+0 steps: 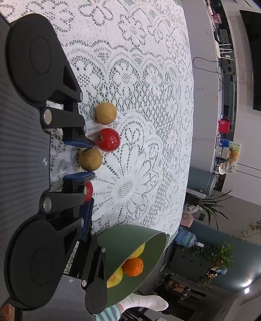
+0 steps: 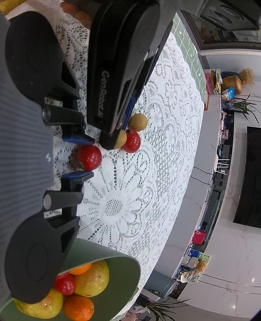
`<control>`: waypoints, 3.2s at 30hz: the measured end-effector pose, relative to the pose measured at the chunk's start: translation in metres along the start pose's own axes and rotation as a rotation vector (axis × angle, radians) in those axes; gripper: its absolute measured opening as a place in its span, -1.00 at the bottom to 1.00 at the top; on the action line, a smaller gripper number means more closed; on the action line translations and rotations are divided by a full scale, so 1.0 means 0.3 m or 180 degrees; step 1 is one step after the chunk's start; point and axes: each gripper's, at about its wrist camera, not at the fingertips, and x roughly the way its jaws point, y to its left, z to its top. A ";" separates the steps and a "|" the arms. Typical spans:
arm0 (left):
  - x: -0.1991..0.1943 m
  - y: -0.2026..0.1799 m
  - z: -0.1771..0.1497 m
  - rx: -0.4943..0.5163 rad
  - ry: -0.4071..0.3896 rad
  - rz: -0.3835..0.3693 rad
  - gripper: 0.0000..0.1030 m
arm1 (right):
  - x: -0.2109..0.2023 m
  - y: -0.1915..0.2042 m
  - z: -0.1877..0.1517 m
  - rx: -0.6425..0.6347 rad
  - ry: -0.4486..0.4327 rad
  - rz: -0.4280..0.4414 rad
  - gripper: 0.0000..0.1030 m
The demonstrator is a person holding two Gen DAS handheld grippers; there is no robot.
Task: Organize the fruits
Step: 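Grasp a brown fruit with the left gripper while the right gripper grasps a red tomato, then carry the brown fruit with the left gripper while the right gripper carries its tomato over the colander, then open the left gripper over the colander while the right gripper releases its tomato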
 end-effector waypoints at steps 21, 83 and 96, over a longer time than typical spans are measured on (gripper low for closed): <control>-0.126 -0.041 -0.033 0.0064 -0.0083 0.0246 -0.45 | -0.136 -0.013 -0.002 -0.0115 -0.0216 -0.0081 -0.54; 0.108 -0.520 0.255 0.1012 0.0600 -0.0156 -0.45 | -0.132 -0.588 0.135 -0.0118 0.0546 -0.0079 -0.54; 0.148 -0.492 0.248 0.0898 0.0662 -0.0186 -0.45 | -0.125 -0.613 0.132 0.0008 0.0528 -0.0010 -0.53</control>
